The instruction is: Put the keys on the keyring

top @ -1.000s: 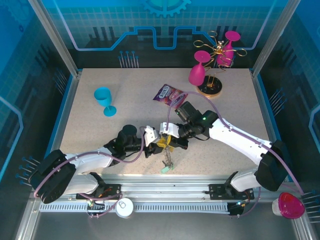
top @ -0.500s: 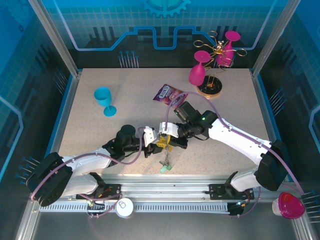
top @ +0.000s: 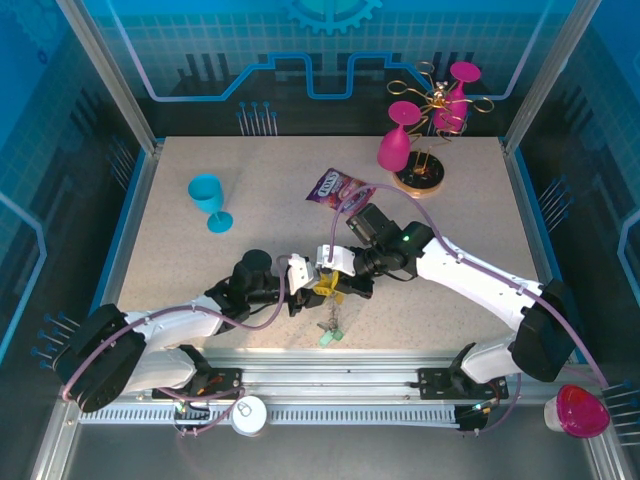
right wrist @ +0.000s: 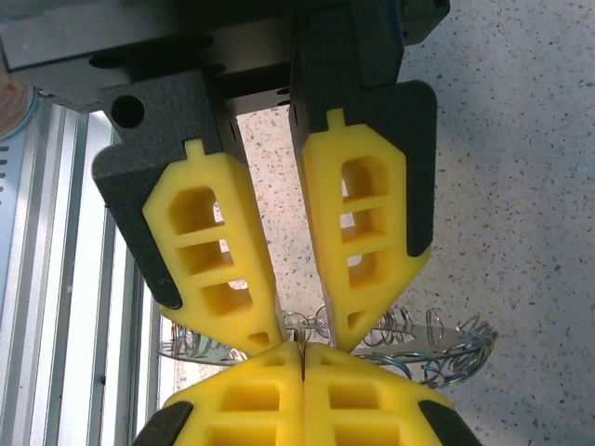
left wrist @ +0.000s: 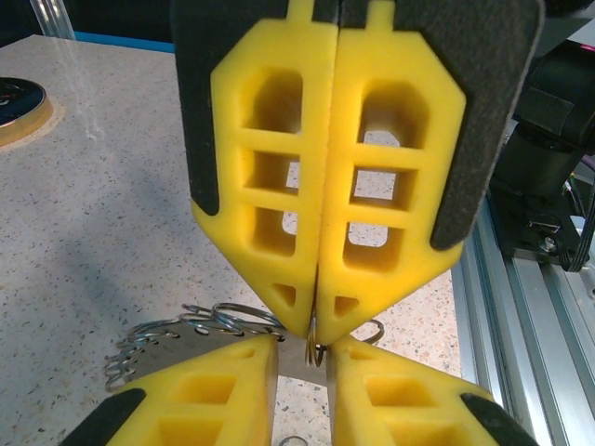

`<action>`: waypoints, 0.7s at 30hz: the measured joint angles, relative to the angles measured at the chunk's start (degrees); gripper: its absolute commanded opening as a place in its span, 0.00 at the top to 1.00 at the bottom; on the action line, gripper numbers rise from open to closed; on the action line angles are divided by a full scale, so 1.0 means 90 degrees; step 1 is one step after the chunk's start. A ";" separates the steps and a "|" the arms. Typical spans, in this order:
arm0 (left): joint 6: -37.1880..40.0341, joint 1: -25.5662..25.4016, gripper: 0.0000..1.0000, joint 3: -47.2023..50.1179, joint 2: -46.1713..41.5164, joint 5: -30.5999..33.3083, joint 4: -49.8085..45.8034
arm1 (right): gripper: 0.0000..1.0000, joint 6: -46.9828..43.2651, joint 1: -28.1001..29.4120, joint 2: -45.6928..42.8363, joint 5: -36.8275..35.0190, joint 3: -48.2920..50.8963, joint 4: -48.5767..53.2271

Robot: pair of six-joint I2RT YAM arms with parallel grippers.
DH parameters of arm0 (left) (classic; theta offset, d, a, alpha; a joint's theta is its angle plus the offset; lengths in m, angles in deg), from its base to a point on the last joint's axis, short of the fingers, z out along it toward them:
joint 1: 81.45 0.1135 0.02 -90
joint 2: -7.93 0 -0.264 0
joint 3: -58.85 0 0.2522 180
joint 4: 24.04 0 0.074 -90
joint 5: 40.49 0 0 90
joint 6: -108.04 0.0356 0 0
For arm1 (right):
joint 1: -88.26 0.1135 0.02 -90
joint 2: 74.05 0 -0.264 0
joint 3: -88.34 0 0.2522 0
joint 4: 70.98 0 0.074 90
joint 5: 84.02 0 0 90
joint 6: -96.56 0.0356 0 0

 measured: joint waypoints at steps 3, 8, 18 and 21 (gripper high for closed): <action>0.0005 0.0000 0.85 0.0002 0.0000 -0.0002 0.0012 | 1.00 0.0000 -0.0007 -0.0005 0.0061 0.0063 -0.0104; -0.0017 0.0000 0.90 0.0126 0.0000 -0.0070 0.0143 | 1.00 0.0019 -0.0019 -0.0015 0.0216 0.0199 -0.0284; -0.0015 0.0002 1.00 0.0333 -0.0027 -0.0090 0.0488 | 0.79 0.0117 -0.0090 -0.0102 0.0478 0.0420 -0.0573; -0.0012 0.0000 1.00 0.0364 -0.0029 -0.0066 0.0595 | 0.60 0.0345 -0.0223 -0.0372 0.0607 0.0724 -0.0916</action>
